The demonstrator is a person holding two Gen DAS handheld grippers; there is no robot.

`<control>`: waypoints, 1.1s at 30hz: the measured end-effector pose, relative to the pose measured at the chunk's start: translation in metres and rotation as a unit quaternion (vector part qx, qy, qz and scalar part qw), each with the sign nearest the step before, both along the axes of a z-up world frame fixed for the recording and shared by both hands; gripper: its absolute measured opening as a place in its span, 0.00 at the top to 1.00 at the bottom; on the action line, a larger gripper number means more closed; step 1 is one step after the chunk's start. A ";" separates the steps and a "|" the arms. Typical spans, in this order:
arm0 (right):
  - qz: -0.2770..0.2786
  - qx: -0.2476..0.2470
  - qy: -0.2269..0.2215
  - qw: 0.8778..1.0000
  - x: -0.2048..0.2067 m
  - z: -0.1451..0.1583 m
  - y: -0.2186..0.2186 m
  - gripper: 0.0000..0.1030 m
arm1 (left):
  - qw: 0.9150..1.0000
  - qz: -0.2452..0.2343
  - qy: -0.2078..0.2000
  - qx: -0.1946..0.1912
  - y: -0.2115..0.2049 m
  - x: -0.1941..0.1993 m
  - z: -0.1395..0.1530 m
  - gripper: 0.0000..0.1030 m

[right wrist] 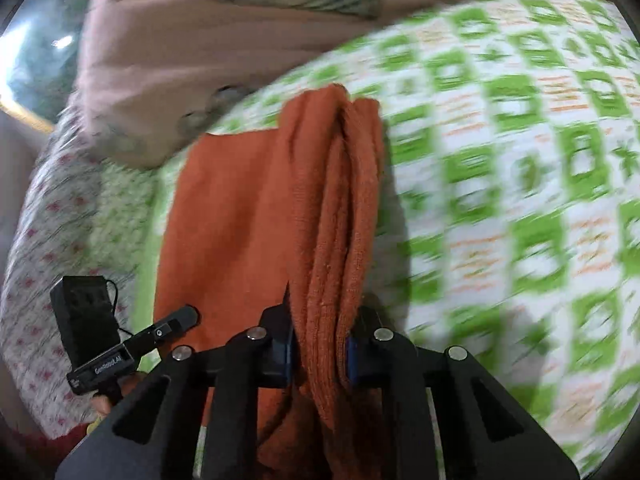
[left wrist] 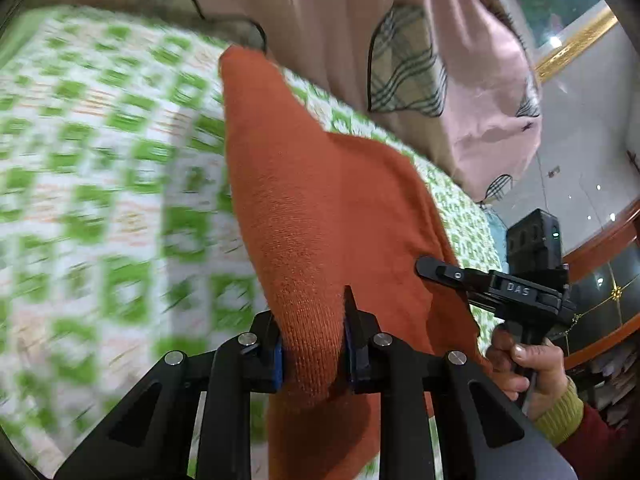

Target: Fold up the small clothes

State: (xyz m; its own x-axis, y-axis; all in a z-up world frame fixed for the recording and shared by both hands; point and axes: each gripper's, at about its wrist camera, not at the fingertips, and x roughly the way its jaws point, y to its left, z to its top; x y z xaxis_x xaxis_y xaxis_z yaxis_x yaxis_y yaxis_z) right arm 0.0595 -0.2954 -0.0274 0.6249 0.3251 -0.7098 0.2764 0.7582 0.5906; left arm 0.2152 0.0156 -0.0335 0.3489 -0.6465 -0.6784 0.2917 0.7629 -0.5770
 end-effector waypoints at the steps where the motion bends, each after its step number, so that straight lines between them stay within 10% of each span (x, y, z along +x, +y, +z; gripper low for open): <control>1: 0.013 0.005 -0.007 1.000 0.000 0.002 0.012 0.80 | 1.000 0.004 -0.006 0.008 0.018 -0.012 0.007 0.79; 8: 0.112 0.044 -0.022 0.993 0.019 -0.020 0.104 0.80 | 0.997 0.047 -0.008 0.060 0.107 -0.068 0.015 0.79; 16: 0.127 0.031 0.028 0.991 0.039 -0.053 0.137 0.80 | 0.989 0.117 0.048 0.080 0.152 -0.091 -0.040 0.66; 23: 0.097 -0.012 0.044 0.994 0.029 -0.053 0.123 0.51 | 0.985 0.130 0.049 0.105 0.164 -0.102 -0.032 0.50; 33: 0.086 -0.131 -0.003 0.988 0.047 0.004 0.139 0.68 | 0.982 0.146 0.041 0.113 0.168 -0.103 -0.022 0.45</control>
State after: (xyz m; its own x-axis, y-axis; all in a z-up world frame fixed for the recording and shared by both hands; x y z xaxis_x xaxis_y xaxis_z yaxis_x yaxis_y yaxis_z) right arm 0.1060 -0.1563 -0.0235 0.5801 0.2332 -0.7805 0.1272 0.9205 0.3695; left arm 0.1119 0.1841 -0.0558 0.4348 -0.3564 -0.8270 0.0013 0.9186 -0.3952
